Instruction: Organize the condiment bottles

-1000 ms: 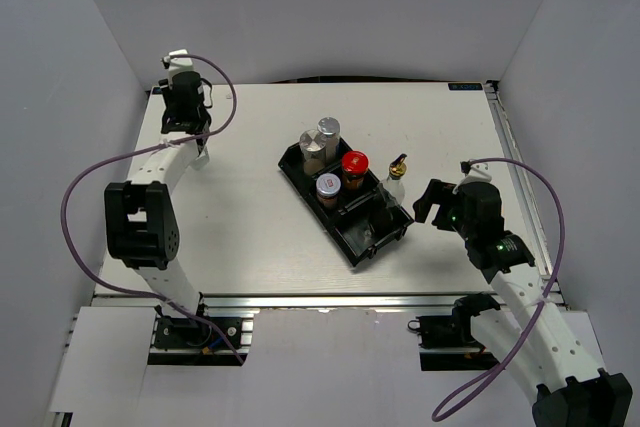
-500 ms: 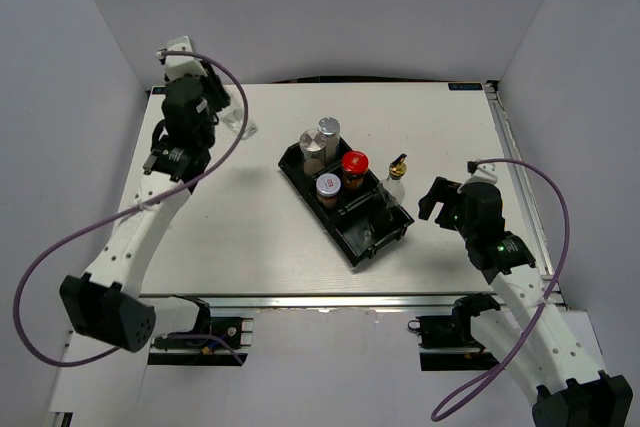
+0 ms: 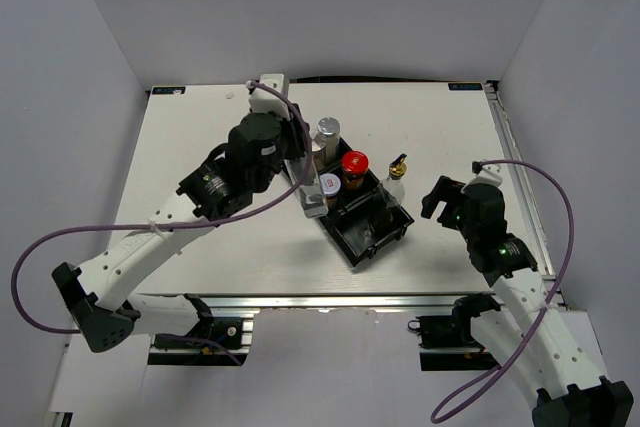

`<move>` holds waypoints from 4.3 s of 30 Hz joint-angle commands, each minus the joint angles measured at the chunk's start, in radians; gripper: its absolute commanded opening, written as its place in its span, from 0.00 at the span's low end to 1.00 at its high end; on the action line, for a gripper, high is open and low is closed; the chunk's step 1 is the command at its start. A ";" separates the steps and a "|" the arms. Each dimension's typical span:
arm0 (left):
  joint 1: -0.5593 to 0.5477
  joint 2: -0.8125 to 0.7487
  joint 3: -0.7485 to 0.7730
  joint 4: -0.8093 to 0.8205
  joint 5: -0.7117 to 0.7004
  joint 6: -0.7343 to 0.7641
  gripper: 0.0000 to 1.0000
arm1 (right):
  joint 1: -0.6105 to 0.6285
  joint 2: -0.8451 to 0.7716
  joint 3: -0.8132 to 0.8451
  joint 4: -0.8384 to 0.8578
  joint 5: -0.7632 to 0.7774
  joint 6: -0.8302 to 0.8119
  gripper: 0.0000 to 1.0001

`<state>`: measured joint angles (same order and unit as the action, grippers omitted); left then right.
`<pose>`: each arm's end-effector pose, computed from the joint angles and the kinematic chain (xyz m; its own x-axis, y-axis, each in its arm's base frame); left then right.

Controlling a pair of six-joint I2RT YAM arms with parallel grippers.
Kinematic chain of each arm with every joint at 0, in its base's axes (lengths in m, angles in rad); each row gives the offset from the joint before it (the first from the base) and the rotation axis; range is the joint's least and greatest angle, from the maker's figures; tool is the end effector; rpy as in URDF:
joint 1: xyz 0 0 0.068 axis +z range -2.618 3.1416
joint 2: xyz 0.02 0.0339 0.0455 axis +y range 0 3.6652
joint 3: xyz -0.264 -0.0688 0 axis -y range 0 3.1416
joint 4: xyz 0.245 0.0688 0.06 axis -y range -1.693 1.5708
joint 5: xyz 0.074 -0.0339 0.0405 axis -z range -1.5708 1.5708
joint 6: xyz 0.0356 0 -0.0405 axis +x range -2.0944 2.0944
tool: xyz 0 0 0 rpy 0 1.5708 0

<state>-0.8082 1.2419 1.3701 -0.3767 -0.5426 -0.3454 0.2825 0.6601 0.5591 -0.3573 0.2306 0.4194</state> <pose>0.2007 -0.1835 0.4285 -0.2525 -0.1555 -0.9550 0.1998 0.9574 -0.2087 0.1547 0.0364 0.2623 -0.4184 0.2913 -0.8603 0.1050 0.9563 0.2728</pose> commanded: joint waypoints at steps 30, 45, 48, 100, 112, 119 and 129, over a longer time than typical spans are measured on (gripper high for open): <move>-0.338 0.050 -0.163 0.456 0.147 0.148 0.00 | -0.003 -0.059 -0.013 0.018 0.003 0.007 0.89; -0.338 0.117 -0.198 0.548 0.155 0.281 0.00 | -0.003 -0.060 -0.018 0.023 -0.025 -0.002 0.89; -0.338 0.123 -0.212 0.567 0.141 0.287 0.00 | -0.003 -0.063 -0.018 0.026 -0.027 0.001 0.90; -0.302 0.220 -0.233 0.483 0.069 0.148 0.85 | -0.003 -0.054 -0.024 0.031 -0.036 -0.013 0.90; -0.302 0.130 -0.178 0.231 0.125 0.074 0.98 | -0.003 -0.021 -0.018 0.040 -0.030 -0.022 0.89; -0.302 -0.053 -0.268 0.055 0.116 -0.018 0.98 | -0.003 0.004 -0.002 0.038 0.006 -0.027 0.89; 0.022 -0.389 -0.391 -0.093 -0.221 -0.166 0.98 | -0.009 0.039 0.019 0.049 0.148 0.010 0.89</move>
<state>-0.9009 0.9352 1.0183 -0.4263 -0.6502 -0.4808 0.2806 0.6788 0.5404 -0.3553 0.2852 0.4129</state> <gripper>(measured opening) 0.983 0.895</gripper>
